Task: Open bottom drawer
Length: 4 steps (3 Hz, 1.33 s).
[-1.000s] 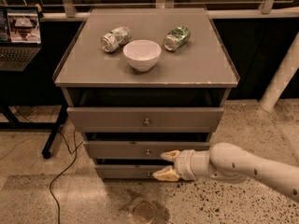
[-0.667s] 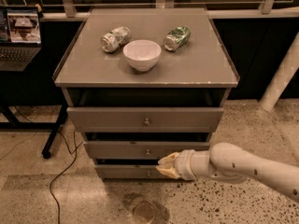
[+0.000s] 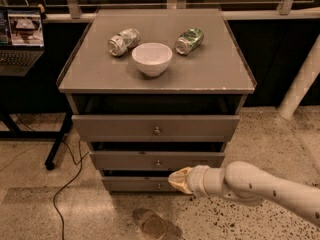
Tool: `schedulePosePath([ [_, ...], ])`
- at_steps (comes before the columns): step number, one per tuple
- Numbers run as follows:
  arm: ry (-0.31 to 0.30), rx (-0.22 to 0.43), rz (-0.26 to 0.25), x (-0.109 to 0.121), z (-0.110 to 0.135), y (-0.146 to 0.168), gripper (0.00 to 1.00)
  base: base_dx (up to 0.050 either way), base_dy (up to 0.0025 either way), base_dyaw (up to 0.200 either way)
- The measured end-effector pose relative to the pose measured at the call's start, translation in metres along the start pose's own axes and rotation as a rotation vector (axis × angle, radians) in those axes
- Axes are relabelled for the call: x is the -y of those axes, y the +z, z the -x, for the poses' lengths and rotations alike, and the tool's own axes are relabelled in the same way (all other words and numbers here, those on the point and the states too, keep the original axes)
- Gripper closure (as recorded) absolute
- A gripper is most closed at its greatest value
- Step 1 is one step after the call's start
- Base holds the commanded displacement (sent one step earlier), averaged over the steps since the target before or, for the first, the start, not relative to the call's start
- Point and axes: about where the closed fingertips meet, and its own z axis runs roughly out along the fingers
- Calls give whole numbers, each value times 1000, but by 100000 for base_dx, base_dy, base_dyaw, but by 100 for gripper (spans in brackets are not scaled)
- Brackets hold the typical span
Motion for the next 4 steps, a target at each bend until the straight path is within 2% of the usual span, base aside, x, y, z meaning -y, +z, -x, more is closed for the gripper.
schedulePosePath([
  [1,69,39,-95,6,-26,17,100,0,0,0],
  [2,148,51,-184,15,-55,43,100,0,0,0],
  [4,286,31,-314,35,-104,84,100,0,0,0],
])
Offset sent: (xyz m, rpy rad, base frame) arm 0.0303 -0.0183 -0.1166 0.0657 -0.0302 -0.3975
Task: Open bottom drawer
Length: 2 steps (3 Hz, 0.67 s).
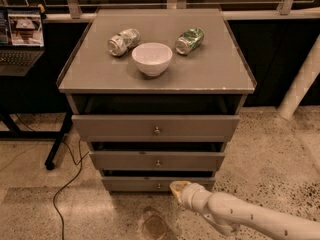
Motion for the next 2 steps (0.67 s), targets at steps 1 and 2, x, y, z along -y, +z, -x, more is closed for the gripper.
schedulePosePath([
  [1,48,-29,0,8,-21,19,100,0,0,0],
  [2,49,-30,0,8,-22,19,100,0,0,0],
])
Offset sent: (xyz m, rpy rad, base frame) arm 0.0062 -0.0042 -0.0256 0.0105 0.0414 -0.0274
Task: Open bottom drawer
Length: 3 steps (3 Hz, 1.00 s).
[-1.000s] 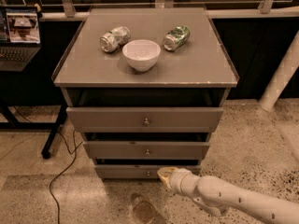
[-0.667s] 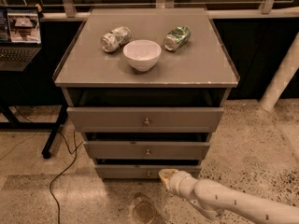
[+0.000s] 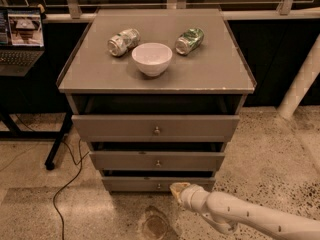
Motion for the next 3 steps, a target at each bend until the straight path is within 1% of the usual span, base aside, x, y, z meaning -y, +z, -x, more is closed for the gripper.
schedulePosePath([
  [1,36,23,-33,2,-5,5,100,0,0,0],
  [2,91,71,-109,27,-17,23,100,0,0,0],
  [3,126,99,-158,50,-24,48,100,0,0,0],
])
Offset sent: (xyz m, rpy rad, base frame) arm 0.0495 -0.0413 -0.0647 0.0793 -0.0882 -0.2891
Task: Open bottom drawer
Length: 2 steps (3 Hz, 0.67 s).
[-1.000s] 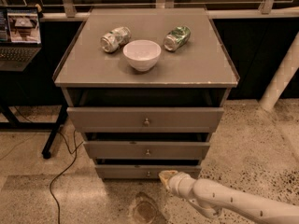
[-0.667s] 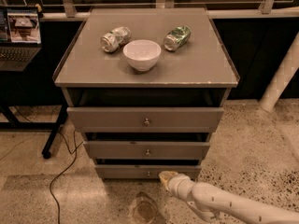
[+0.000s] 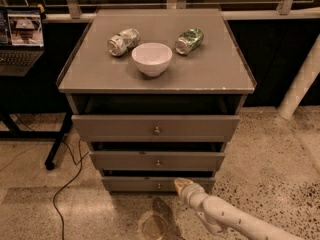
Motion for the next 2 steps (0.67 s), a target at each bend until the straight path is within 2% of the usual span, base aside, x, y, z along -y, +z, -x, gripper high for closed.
schedulePosePath([
  [2,64,-13,-95,32,-24,36,100,0,0,0],
])
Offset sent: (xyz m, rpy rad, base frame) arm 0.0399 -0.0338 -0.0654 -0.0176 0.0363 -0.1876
